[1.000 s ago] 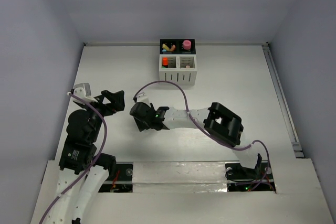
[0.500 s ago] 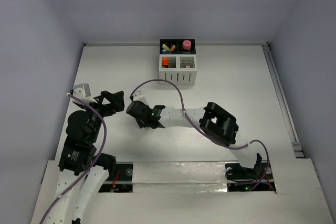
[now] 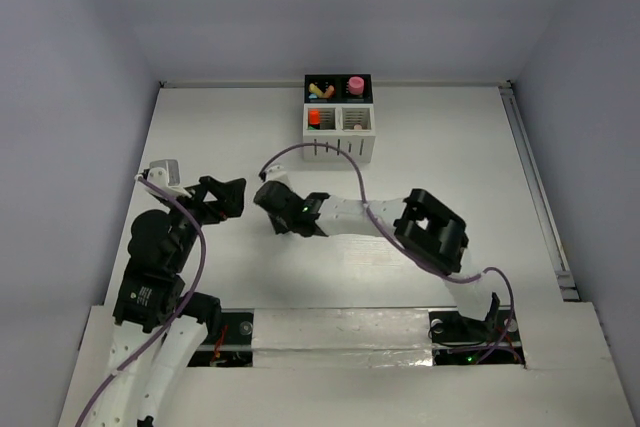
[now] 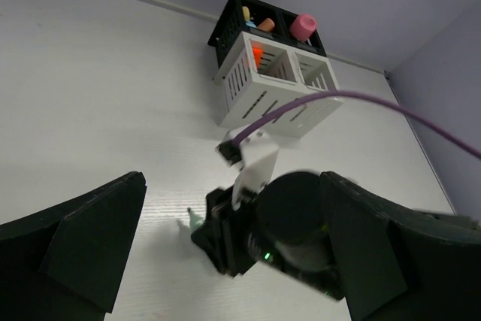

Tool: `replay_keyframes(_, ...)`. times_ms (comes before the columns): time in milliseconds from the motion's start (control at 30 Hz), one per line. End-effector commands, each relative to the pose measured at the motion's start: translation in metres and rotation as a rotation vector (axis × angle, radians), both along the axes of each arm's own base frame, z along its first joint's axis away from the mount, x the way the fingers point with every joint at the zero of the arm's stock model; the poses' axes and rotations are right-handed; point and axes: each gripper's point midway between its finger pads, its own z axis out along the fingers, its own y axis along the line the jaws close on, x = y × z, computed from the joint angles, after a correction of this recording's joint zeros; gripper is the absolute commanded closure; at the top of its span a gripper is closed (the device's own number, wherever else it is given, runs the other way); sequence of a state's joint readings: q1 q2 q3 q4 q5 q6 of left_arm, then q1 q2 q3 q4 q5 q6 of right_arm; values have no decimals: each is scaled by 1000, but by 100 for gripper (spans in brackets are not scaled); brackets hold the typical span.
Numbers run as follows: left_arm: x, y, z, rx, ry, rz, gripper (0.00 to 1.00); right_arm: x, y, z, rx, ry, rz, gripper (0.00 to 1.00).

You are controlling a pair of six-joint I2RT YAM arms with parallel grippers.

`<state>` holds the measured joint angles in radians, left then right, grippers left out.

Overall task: Sort the stationery into containers
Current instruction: Pick up the pen from the center of the board.

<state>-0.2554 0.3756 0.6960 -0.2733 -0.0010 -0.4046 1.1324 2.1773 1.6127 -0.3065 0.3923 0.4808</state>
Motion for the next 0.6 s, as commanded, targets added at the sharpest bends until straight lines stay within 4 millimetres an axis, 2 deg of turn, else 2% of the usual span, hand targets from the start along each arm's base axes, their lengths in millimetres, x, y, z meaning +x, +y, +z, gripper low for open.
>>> replay_keyframes(0,-2,-22,7,-44,-23,-118,1,49,-17,108,235,-158,-87,100)
replay_keyframes(67,-5,-36,3,-63,-10,-193,1,57,-23,141,314,-213,-91,100)
replay_keyframes(100,-5,-42,5,-75,-15,-223,1,55,-27,171,369,-248,-91,100)
replay_keyframes(167,-9,-57,-3,-112,15,-309,1,54,-29,195,424,-288,-82,100)
replay_keyframes(233,-7,-69,-11,-139,35,-368,2,49,-28,228,512,-320,-60,100)
replay_keyframes(300,-8,-82,-15,-180,58,-440,5,46,-29,238,553,-327,-54,100)
replay_keyframes(333,-7,-86,-24,-191,82,-457,6,44,-29,250,587,-340,-50,100)
replay_keyframes(433,-4,-95,-31,-236,103,-499,12,39,-28,262,647,-340,-41,100)
replay_keyframes(567,0,-106,-23,-299,86,-544,21,40,-29,267,675,-348,-54,100)
